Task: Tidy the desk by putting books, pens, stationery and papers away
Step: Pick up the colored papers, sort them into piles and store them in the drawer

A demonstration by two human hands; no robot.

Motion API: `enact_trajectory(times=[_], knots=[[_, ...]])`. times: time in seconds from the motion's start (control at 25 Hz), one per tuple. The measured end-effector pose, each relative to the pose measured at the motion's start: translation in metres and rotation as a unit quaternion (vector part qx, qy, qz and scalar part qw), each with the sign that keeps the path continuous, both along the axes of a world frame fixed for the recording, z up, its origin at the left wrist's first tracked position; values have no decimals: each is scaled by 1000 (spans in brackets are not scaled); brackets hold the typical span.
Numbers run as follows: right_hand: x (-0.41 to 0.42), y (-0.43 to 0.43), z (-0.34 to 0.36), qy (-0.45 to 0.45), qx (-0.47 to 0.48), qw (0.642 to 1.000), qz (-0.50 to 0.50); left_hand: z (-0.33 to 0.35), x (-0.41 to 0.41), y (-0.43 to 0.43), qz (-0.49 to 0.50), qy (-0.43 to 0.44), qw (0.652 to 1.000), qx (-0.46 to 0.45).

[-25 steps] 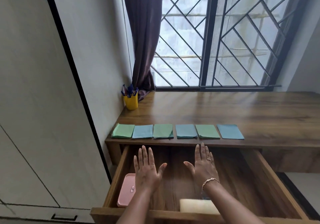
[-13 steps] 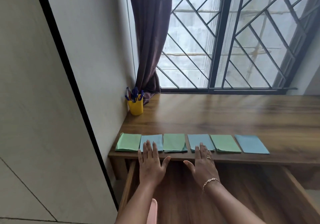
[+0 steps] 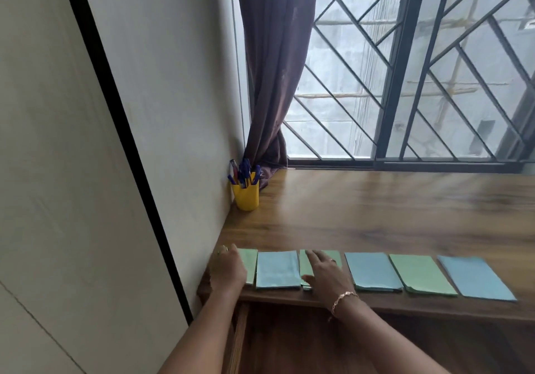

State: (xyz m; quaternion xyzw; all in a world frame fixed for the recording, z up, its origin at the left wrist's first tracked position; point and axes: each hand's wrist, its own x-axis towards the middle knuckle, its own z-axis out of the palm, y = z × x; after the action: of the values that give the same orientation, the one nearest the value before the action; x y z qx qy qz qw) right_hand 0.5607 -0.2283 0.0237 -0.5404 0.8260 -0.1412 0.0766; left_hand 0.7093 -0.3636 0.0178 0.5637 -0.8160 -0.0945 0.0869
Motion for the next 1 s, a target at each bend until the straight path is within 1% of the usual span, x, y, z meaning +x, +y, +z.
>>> enact_trajectory(times=[0.28,0.36,0.48,0.56,0.68,0.8,0.92,1.0], knots=[[-7,-66,-1,20,78,994,72,7,-11,-26,53,-105,990,75],[-8,-81,-2,36,123,987,96,13,-15,-31,65,-124,986,91],[-11,-103,-5,55,187,972,128,20,-18,-37,89,-136,976,142],[-12,-114,-6,66,215,964,140,19,-19,-41,81,-155,970,167],[-10,-124,1,72,248,956,141,19,-20,-44,80,-151,966,193],[-9,-128,5,68,268,952,135,20,-21,-44,97,-117,967,203],[-8,-127,5,63,260,954,136,17,-19,-45,108,-88,968,211],[-7,-125,4,51,240,960,137,16,-18,-45,113,-88,967,212]])
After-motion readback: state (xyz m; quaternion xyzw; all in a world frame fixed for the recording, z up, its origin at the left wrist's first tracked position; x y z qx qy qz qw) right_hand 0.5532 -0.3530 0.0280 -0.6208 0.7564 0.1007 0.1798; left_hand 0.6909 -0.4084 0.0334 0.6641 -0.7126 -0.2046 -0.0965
